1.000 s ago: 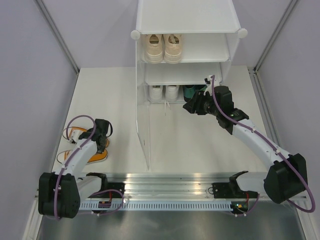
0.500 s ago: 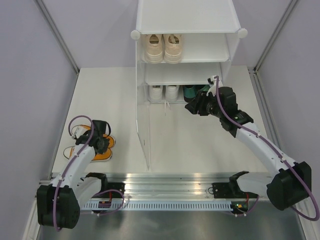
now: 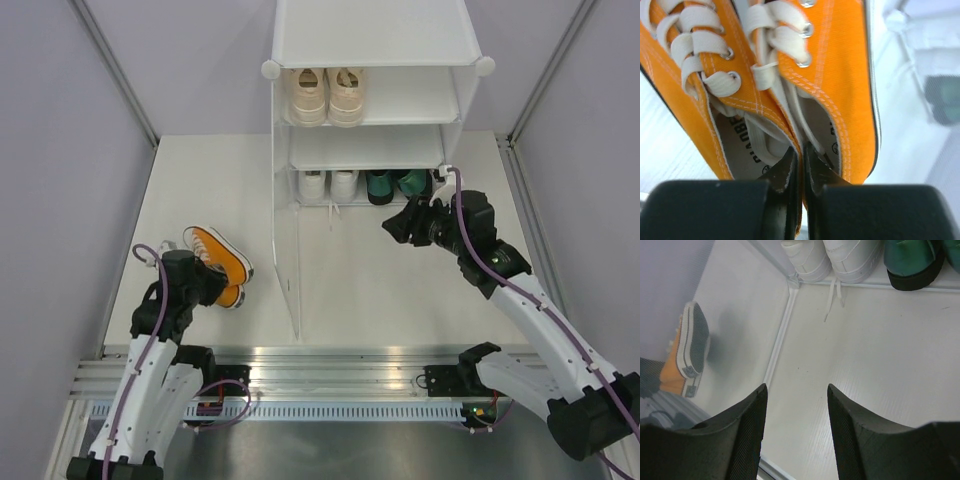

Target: Place and organize the shoes in the shoe cabinet

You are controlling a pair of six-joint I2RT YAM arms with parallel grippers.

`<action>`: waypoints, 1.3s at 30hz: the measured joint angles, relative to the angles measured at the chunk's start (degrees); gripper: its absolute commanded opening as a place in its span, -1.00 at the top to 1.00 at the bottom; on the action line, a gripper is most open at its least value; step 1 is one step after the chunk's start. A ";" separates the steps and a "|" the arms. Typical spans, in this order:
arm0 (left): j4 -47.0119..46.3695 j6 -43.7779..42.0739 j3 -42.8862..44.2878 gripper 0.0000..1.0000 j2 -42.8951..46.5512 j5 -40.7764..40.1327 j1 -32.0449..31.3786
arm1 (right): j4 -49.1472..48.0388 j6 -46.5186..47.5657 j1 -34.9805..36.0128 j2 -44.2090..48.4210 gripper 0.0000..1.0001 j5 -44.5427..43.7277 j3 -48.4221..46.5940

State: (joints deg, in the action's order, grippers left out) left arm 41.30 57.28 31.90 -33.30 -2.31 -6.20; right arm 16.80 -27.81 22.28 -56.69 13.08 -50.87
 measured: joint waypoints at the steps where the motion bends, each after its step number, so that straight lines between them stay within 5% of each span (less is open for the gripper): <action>1: -0.42 -0.79 0.20 0.95 0.90 1.53 0.00 | 0.46 0.00 0.00 0.63 -0.12 -0.09 0.00; 14: -7.87 -6.91 7.02 0.95 -2.60 23.23 -3.02 | 13.03 2.38 0.00 8.31 -0.13 -6.95 -3.72; 17: -9.29 -8.20 7.45 0.95 -6.36 19.69 -14.19 | 14.97 2.67 0.00 10.29 -0.12 -9.46 -4.74; 22: -8.81 -9.42 13.11 0.95 -19.80 6.05 -42.49 | 18.64 2.58 0.00 12.55 -0.13 -16.98 -6.23; 25: -8.20 -10.34 17.53 0.95 -27.41 0.26 -52.15 | 20.13 2.60 0.00 12.15 -0.13 -19.82 -7.19; 32: -11.23 -15.26 26.27 0.96 -41.31 -7.30 -63.67 | 21.99 2.80 0.00 6.05 -0.21 -23.71 -11.52; 39: -15.78 -25.14 39.74 0.95 -59.08 -7.08 -70.18 | 23.56 3.23 -1.55 0.37 -0.39 -30.69 -26.34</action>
State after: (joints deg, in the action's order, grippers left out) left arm 25.52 32.14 71.64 -92.38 -9.39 -76.38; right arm 40.36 -24.58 20.73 -56.31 -17.61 -77.21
